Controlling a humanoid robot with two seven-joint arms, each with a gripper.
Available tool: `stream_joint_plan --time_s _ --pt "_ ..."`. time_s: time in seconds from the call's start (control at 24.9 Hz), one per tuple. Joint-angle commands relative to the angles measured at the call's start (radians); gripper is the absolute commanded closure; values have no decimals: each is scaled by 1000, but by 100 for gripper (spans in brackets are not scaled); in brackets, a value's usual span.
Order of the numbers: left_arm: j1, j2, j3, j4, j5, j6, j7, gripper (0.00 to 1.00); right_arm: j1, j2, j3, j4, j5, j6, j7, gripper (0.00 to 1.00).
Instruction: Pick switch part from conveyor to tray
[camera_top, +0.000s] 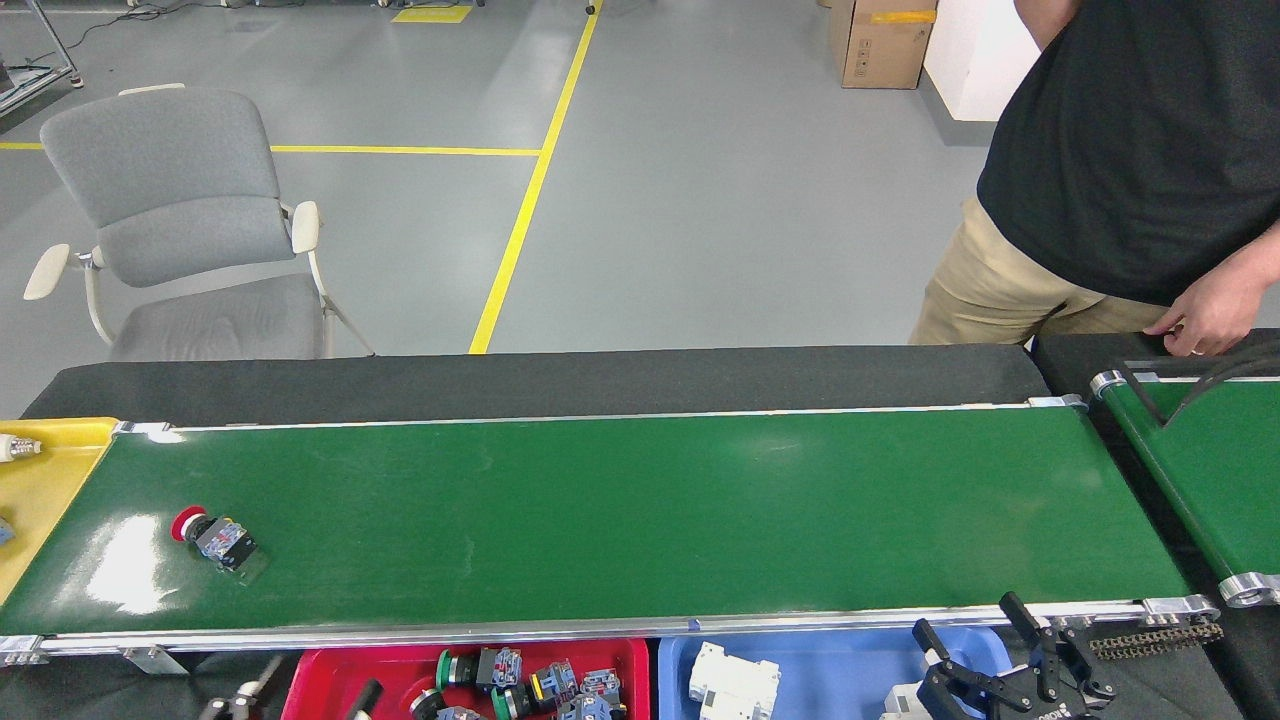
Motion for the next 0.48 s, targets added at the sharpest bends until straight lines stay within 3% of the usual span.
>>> stream_joint_plan --time_s 0.0,0.2,0.32,0.44 --pt "-7 15 46 11 4 52 8 0 -6 -1 -5 -12 -4 3 -3 0" --pt "-48 41 56 48 2 57 8 0 -6 0 -5 -12 -4 3 -3 0" --pt "-142 61 56 109 -18 77 -6 0 -6 2 -5 -14 -3 3 -1 0" --pt "-228 121 55 195 -36 124 -37 0 -6 0 -4 -14 -3 2 -1 0"
